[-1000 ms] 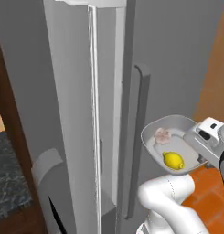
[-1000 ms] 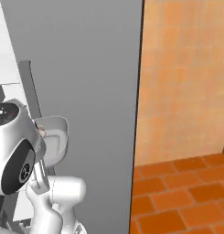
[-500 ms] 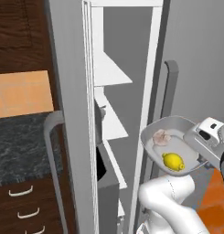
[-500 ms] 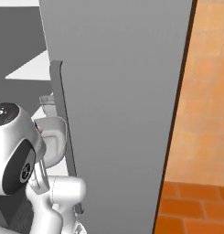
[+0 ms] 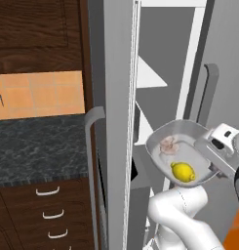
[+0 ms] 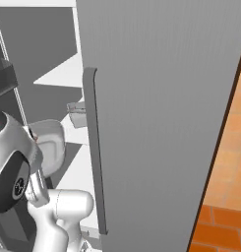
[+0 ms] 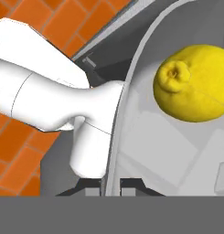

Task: Take the meat container that has the fish and place it on the second highest rack of the freezer. Then take the vegetable container that has the lemon and garlic and place it on the highest rack of the freezer.

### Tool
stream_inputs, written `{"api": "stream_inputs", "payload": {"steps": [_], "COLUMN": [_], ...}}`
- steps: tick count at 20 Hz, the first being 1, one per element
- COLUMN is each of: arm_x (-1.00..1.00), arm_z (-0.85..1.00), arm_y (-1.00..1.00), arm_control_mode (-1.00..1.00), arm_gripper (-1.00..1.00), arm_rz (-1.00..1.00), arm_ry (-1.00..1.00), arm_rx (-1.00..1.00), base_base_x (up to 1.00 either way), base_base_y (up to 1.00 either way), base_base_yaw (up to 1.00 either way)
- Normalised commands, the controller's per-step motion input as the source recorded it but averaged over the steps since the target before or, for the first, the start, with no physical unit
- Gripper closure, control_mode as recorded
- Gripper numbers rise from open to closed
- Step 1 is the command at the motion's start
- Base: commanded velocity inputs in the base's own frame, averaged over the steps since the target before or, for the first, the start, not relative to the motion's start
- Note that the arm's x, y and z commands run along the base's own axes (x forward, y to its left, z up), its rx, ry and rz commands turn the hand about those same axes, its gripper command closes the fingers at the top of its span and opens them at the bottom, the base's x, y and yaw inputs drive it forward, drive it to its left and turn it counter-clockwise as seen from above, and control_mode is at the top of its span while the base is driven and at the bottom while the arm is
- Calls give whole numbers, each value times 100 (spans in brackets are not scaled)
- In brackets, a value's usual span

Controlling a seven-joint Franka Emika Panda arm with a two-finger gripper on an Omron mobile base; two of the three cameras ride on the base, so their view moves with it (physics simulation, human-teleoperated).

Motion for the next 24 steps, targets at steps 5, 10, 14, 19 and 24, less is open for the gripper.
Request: {"api": "stream_inputs", "payload": {"steps": [5,10,14,19,24], "arm_x": [-25,49,74,69,67], "arm_z": [53,46,52,49,28], "arm_y": [13,34,20,0,13], "arm_control_mode": [-100,-100,-100,-100,-100], "arm_gripper": [100,100,100,100,100], "arm_rz": [-16,-21,-6,0,0], "arm_ry": [-39,-25,-17,0,0], "arm_rx": [0,0,5,22,15], "base_base_x": [0,0,0,0,0], "base_base_y": [0,0,0,0,0], "base_base_yaw": [0,0,0,0,0]}}
